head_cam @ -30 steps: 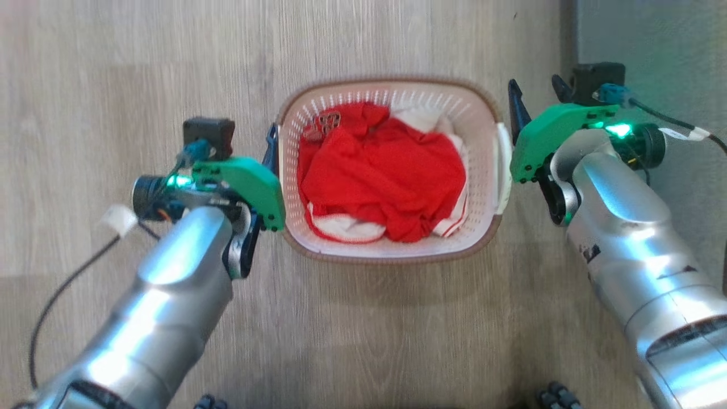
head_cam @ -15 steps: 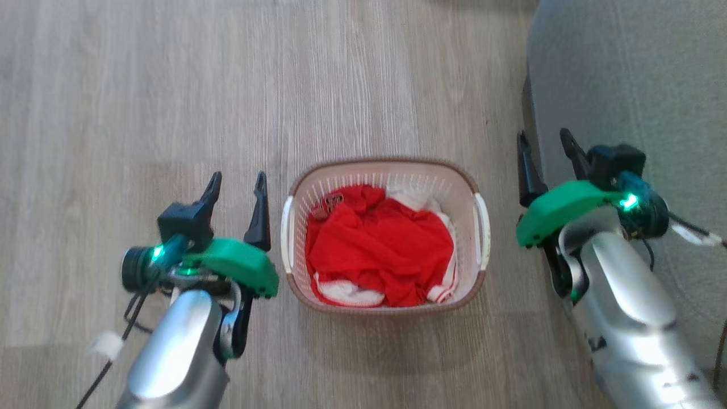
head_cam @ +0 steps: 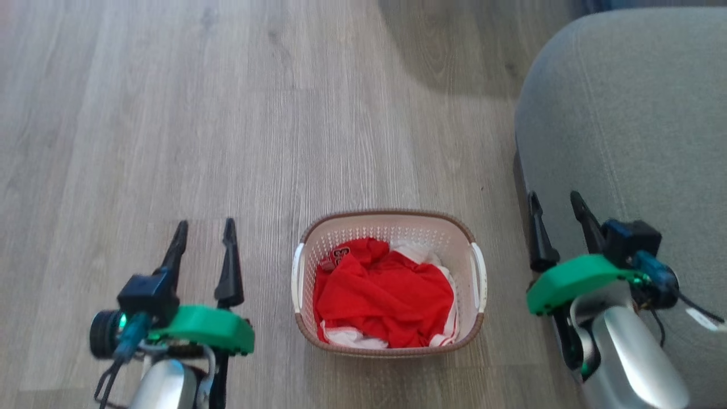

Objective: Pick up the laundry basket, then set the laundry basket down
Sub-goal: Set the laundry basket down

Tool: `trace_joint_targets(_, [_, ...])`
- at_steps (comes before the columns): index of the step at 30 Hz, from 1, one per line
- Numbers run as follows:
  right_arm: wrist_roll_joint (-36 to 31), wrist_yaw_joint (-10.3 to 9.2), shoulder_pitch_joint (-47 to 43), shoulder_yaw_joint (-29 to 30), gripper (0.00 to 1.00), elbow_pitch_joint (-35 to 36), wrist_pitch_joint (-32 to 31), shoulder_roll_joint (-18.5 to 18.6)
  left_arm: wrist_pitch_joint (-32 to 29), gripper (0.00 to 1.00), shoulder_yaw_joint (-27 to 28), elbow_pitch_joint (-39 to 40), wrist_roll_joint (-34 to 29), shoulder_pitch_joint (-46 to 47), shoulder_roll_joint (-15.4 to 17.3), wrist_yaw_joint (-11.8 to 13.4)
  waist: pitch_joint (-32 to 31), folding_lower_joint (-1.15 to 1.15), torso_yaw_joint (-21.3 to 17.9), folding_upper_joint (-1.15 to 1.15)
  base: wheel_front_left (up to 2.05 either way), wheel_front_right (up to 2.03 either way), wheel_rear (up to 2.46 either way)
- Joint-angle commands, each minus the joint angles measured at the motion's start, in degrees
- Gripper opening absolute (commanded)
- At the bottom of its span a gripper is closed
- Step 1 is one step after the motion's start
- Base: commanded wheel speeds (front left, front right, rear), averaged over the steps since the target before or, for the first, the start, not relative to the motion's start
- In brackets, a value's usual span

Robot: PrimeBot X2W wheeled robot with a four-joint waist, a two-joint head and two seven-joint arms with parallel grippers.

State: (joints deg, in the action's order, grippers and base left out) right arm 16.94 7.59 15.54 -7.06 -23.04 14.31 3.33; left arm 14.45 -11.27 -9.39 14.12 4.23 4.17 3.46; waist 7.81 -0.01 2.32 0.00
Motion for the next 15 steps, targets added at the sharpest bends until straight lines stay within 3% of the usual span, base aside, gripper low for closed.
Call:
trace_joint_targets(1, [-0.7, -0.1, -0.3, -0.7, 1.0, 2.7, 0.7, -0.5, 0.5, 1.0, 2.7, 3.1, -0.7, 0.5, -0.1, -0.4, -1.1, 0.01, 0.2, 0.0, 0.0, 0.0, 0.0])
trace_joint_targets(15, [-1.4, -0.1, -11.5, 2.7, 1.0, 11.7, 0.7, -0.5, 0.5, 1.0, 6.6, 6.5, -2.0, -7.7, -0.8, -1.4, -6.0, 0.01, 1.2, 0.0, 0.0, 0.0, 0.0])
